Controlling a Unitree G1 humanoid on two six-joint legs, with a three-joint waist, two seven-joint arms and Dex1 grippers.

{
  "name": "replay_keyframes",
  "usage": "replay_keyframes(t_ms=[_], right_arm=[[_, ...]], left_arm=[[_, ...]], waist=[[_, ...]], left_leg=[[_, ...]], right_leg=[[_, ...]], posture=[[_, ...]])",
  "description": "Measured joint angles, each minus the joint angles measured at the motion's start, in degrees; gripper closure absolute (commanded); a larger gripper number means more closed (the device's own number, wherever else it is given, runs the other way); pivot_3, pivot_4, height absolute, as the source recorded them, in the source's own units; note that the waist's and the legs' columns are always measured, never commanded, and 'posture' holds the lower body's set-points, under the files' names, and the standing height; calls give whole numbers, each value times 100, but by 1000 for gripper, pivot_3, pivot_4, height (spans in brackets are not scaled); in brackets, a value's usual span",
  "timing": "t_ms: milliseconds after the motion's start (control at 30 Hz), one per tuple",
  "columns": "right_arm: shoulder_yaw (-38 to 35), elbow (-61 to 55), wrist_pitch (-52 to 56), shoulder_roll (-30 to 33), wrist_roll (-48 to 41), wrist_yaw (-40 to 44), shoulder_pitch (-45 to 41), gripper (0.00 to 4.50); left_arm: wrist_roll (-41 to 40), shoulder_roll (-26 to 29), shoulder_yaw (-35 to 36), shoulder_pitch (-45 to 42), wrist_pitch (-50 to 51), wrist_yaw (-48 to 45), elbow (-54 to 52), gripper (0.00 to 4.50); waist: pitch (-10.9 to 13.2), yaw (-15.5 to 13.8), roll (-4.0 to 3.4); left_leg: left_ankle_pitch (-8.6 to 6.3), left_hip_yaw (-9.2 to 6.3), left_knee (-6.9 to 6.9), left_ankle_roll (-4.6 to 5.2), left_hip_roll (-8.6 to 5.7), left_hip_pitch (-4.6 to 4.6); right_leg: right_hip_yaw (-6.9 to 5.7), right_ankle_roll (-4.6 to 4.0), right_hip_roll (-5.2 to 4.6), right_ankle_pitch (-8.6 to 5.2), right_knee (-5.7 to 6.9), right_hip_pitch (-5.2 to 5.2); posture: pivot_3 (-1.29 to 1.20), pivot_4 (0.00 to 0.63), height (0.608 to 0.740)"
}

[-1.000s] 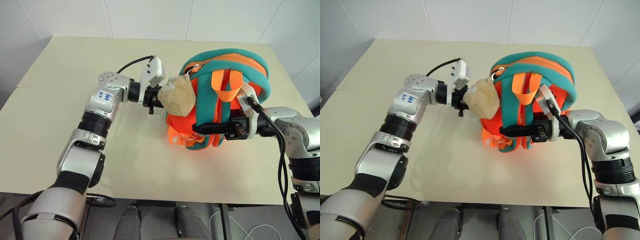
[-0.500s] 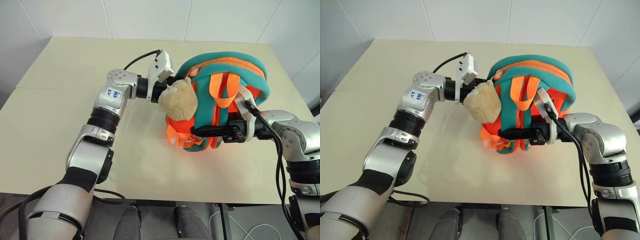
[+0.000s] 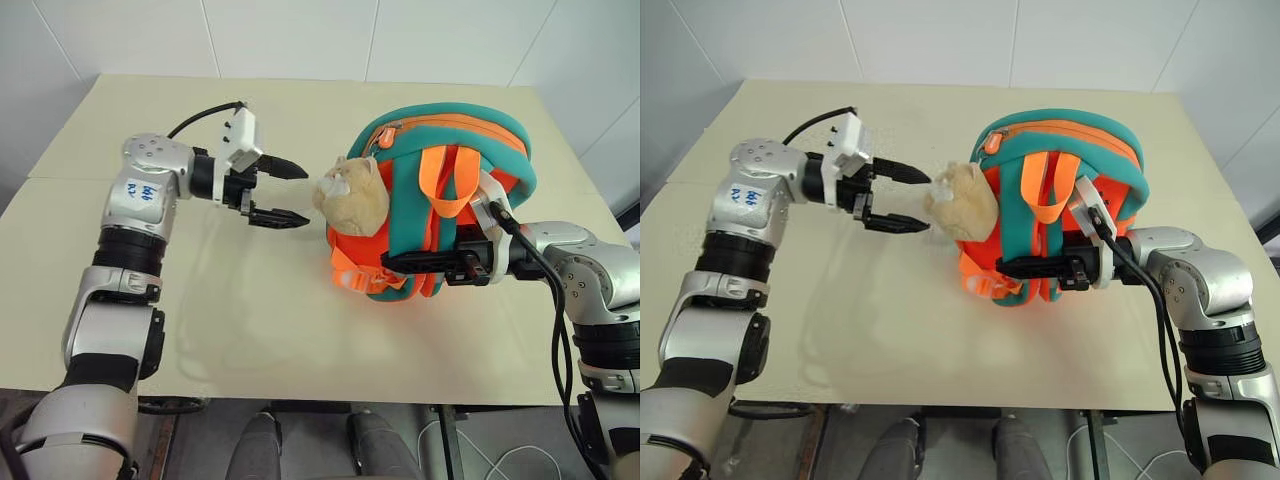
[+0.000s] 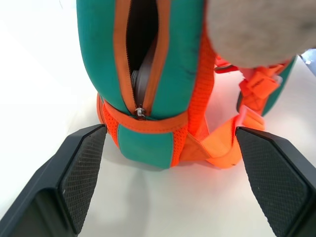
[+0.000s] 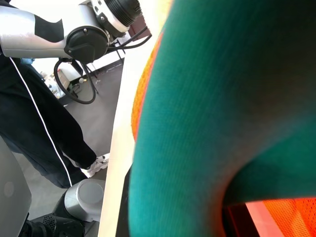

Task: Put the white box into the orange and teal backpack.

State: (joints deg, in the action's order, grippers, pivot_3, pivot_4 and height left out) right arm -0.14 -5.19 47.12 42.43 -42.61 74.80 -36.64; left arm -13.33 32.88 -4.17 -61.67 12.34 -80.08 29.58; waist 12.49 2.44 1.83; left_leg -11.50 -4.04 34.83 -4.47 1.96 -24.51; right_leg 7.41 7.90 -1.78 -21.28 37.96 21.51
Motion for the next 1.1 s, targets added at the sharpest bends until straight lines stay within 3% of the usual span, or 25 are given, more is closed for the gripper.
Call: replay_keyframes(t_ms=[333, 600, 733, 933, 1033, 1100], right_arm=[[11, 16, -43, 2, 81, -9, 3, 4500], [51, 71, -68, -5, 107, -10, 3, 4500], [51, 73, -80, -23, 108, -29, 3, 4500], [51, 73, -80, -24, 107, -66, 4, 4500], [51, 73, -82, -25, 107, -70, 4, 4500], [51, 73, -84, -28, 108, -73, 5, 4500]], left_arm=[[-1151, 159, 267, 920, 1569, 330, -2709, 52], [-1202, -154, 342, 940, 1461, 1075, -2861, 52], [-1131, -426, 290, 987, 1251, 1389, -2849, 1226], [-1105, -366, 233, 1067, 1182, 1384, -2845, 3054], [-1105, -361, 232, 1066, 1131, 1384, -2833, 3822], [-1106, -356, 232, 1060, 1102, 1373, -2791, 4107]], waist=[[0, 25, 0], [0, 57, 0], [0, 52, 0], [0, 63, 0], [0, 60, 0], [0, 63, 0]], left_leg=[[0, -2, 13, 0, 4, 1], [0, -2, 23, 1, 2, 4], [-1, -2, 21, 1, 2, 2], [-1, -1, 21, 2, 2, 3], [-1, -1, 21, 2, 2, 2], [-1, -1, 21, 2, 2, 3]], right_leg=[[0, 0, 2, 0, 7, -4], [1, 7, 2, 5, 5, -12], [2, 7, 2, 5, 0, -12], [3, 7, 3, 5, 1, -11], [3, 7, 3, 5, 2, -12], [3, 7, 3, 5, 2, -11]], posture=[[0, 150, 740], [0, 150, 740], [0, 150, 740], [0, 150, 740], [0, 150, 740], [0, 150, 740]])
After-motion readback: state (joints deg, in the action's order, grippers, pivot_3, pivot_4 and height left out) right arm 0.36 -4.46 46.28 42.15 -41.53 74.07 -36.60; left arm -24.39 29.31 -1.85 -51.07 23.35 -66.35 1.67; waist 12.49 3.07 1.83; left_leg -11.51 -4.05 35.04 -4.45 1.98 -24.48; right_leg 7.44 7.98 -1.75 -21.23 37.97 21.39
